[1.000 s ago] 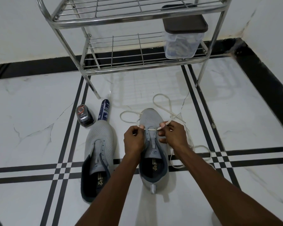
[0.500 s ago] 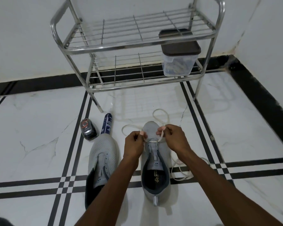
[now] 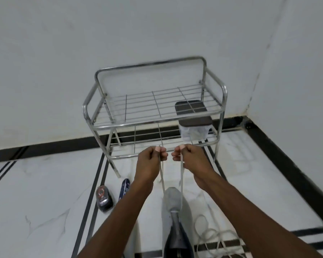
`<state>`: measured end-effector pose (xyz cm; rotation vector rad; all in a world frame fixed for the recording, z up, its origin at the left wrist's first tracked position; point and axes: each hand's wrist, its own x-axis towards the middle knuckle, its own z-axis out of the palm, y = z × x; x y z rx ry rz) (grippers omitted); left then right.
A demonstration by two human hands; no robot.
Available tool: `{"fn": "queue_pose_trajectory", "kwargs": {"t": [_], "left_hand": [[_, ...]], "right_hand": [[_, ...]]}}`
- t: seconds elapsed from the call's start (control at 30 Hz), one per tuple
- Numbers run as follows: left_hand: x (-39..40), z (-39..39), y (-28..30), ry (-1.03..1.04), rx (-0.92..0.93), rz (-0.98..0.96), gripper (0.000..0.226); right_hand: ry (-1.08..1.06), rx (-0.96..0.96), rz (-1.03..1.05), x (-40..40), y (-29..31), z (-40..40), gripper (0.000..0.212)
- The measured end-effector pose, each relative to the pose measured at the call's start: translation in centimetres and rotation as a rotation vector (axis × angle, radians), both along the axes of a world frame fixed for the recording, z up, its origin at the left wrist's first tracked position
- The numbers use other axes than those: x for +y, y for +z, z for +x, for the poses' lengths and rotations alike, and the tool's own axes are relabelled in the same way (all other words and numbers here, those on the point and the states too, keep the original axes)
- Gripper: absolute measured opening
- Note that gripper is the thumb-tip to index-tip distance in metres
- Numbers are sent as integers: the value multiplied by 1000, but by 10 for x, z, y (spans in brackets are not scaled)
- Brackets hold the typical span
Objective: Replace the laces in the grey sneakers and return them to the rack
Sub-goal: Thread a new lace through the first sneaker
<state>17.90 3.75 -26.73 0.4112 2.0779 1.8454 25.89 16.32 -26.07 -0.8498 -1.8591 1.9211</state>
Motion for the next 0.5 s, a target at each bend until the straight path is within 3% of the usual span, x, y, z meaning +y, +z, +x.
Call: {"fn": "queue_pose_trajectory", "kwargs": {"t": [0.37,0.5], "left_hand": [[34,-29,134,98,201,97,29],[40,-37,166,104,277,109,29]], "right_hand": [[2,137,295,14,157,-41,32],[-10,185,365,18,185,-51,31]]}}
